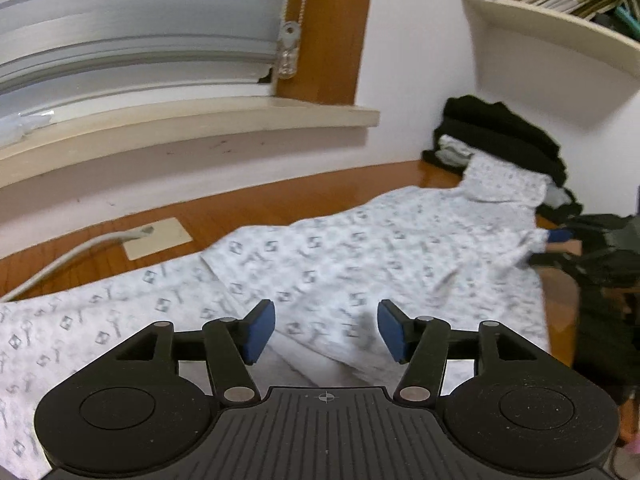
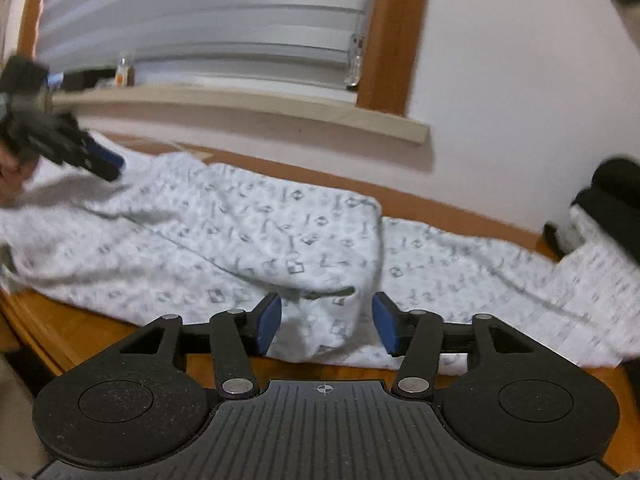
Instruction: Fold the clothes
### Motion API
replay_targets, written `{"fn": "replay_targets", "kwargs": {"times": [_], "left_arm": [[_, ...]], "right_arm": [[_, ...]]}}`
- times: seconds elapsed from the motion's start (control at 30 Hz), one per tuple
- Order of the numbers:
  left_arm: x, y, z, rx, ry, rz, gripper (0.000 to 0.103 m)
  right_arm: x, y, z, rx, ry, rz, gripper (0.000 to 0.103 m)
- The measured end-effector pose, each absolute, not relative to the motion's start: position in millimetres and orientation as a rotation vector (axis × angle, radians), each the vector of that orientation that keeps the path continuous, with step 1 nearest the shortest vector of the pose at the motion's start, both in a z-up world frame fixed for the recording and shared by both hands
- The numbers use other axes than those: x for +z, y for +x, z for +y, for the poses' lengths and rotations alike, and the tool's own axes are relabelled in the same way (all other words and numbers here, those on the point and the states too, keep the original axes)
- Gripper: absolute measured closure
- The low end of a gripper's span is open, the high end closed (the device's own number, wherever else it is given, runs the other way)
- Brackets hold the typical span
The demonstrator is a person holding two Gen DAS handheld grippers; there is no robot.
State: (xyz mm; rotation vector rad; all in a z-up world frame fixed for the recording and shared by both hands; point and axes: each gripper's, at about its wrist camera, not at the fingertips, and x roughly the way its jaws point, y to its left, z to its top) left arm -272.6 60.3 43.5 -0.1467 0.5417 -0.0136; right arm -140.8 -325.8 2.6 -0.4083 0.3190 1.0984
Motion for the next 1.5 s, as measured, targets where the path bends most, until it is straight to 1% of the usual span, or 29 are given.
{"fn": "replay_targets", "kwargs": {"times": [0.03, 0.13, 0.3, 0.33, 0.37, 0.4, 0.43, 0.57, 0.63, 0.7, 0.77, 0.8, 0.83, 0.9, 0.97, 1.1, 1.3, 1.37, 1.43, 1.47, 1.5], "left_arm": [[45, -275, 57, -0.029, -0.147, 0.539, 0.040], [46, -279, 43, -0.060, -0.121, 0.542, 0.036], [34, -275, 28, -0.066, -0.064, 0.587, 0.035], [30, -274, 26, -0.053, -0.044, 0.595, 0.040], [27, -274, 25, -0.043, -0.029, 0.602, 0.059], [26, -275, 26, -0.048, -0.027, 0.601, 0.073], [26, -277, 28, -0.057, -0.028, 0.599, 0.098], [41, -299, 39, -0.060, -0.055, 0.555, 0.099], [47, -309, 43, -0.062, -0.063, 0.561, 0.096], [49, -315, 45, -0.050, -0.061, 0.580, 0.085], [52, -317, 53, -0.026, -0.065, 0.571, 0.053], [53, -318, 57, -0.013, -0.068, 0.565, 0.048], [54, -319, 61, 0.000, -0.070, 0.558, 0.047], [56, -321, 69, 0.026, -0.075, 0.546, 0.046], [58, -319, 77, 0.071, -0.069, 0.531, 0.034], [55, -307, 97, 0.156, -0.070, 0.511, 0.031], [32, -296, 130, 0.191, -0.216, 0.586, 0.031], [34, -299, 130, 0.197, -0.221, 0.563, 0.031], [33, -297, 128, 0.214, -0.217, 0.581, 0.031], [33, -296, 128, 0.219, -0.218, 0.585, 0.031], [32, -298, 129, 0.217, -0.228, 0.585, 0.031]], "right_arm": [[5, -138, -329, 1.088, -0.391, 0.322, 0.097], [8, -133, -339, 1.073, -0.351, 0.341, 0.097], [-9, -135, -335, 1.051, -0.383, 0.363, 0.096], [-10, -134, -336, 1.049, -0.373, 0.366, 0.096], [-10, -134, -336, 1.047, -0.362, 0.368, 0.096], [-10, -133, -336, 1.047, -0.356, 0.370, 0.096], [-11, -132, -337, 1.048, -0.351, 0.371, 0.096], [-11, -129, -341, 1.052, -0.343, 0.375, 0.096], [-8, -129, -344, 1.055, -0.342, 0.385, 0.096], [-4, -129, -346, 1.053, -0.348, 0.394, 0.086], [4, -136, -347, 1.070, -0.389, 0.378, 0.083], [9, -141, -349, 1.078, -0.400, 0.363, 0.082], [16, -146, -350, 1.085, -0.404, 0.346, 0.081], [29, -154, -350, 1.108, -0.395, 0.318, 0.071], [40, -162, -344, 1.142, -0.384, 0.296, 0.069], [44, -186, -300, 1.245, -0.442, 0.261, 0.069], [29, -230, -214, 1.453, -0.571, 0.257, 0.068], [24, -247, -190, 1.516, -0.632, 0.251, 0.068], [22, -263, -173, 1.565, -0.677, 0.243, 0.067], [21, -269, -166, 1.584, -0.695, 0.239, 0.065], [21, -274, -160, 1.599, -0.713, 0.233, 0.060]]}}
